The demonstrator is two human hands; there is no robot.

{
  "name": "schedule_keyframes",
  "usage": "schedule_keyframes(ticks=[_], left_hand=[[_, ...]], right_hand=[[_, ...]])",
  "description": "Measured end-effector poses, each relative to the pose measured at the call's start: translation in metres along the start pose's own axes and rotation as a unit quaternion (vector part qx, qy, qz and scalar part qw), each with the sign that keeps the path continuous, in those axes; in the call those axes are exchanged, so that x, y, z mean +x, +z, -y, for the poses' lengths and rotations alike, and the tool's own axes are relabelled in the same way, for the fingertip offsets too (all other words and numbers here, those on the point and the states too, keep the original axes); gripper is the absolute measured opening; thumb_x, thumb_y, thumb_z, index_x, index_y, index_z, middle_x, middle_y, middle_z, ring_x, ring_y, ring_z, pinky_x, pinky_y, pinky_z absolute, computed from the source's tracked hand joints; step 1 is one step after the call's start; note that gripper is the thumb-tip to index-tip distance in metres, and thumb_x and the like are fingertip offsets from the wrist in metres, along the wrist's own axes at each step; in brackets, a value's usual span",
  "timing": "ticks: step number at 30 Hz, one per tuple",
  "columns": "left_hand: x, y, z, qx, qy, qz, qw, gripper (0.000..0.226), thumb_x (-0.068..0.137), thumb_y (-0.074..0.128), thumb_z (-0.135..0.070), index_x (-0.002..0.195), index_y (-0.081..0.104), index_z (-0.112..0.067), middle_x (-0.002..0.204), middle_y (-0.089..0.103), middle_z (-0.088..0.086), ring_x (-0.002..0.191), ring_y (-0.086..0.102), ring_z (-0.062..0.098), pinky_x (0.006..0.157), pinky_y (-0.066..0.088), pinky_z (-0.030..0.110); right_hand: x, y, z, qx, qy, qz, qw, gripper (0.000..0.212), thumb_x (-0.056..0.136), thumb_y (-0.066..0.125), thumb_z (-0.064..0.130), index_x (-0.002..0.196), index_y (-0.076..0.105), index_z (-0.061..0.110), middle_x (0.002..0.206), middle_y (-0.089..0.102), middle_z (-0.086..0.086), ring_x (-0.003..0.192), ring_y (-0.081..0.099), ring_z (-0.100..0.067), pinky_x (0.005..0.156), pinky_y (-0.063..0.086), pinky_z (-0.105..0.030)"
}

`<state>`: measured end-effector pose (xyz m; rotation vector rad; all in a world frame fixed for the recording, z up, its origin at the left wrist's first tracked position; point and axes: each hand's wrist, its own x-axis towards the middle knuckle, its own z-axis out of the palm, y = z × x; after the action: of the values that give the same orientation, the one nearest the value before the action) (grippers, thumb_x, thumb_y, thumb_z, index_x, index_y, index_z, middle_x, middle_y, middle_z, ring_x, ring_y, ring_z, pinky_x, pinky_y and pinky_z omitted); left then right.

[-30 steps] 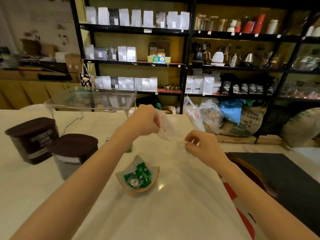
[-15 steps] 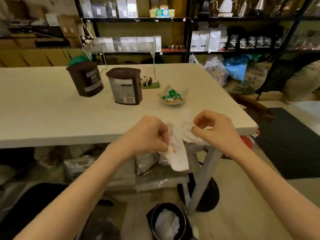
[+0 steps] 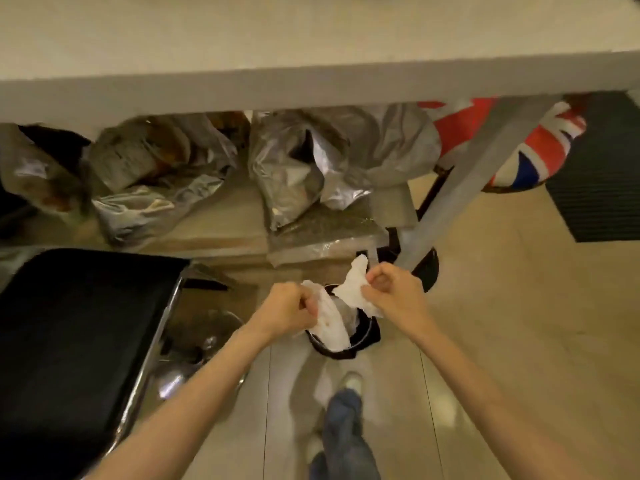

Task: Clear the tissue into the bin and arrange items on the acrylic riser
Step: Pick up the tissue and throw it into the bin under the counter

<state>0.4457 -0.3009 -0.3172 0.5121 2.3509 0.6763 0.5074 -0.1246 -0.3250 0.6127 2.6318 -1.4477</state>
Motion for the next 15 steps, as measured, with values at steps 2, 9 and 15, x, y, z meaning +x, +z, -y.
schedule_keyframes(ticks=[2,9,15], left_hand=[[0.021,0.038,0.029,-0.003,-0.023,-0.002,1.0,0.016,0.075,0.059,-0.002,0.087,0.07,-0.003,0.078,0.057,-0.003,0.077,0.051,0.011,0.053,0.038,0.005],[0.119,0.172,0.126,-0.02,-0.082,0.009,0.996,0.018,0.084,0.052,-0.001,0.09,0.069,-0.004,0.102,0.066,0.015,0.088,0.056,0.022,0.057,0.033,0.012],[0.198,0.26,0.198,-0.004,-0.102,-0.005,0.995,0.018,0.087,0.051,-0.006,0.098,0.066,-0.005,0.113,0.061,0.018,0.101,0.057,0.03,0.074,0.034,0.022]], right_hand=[[0.013,0.027,-0.042,-0.013,0.041,0.009,0.999,0.013,0.08,0.062,0.008,0.093,0.062,0.006,0.081,0.059,0.0,0.076,0.056,-0.013,0.055,0.04,-0.004],[0.062,0.125,-0.205,-0.069,0.126,0.047,0.988,0.021,0.089,0.051,0.011,0.108,0.06,0.007,0.099,0.06,-0.004,0.095,0.056,-0.021,0.081,0.039,-0.025],[0.103,0.196,-0.306,-0.093,0.158,0.06,0.981,0.022,0.092,0.045,0.014,0.111,0.053,0.007,0.116,0.055,-0.015,0.1,0.056,-0.029,0.083,0.044,-0.034]])
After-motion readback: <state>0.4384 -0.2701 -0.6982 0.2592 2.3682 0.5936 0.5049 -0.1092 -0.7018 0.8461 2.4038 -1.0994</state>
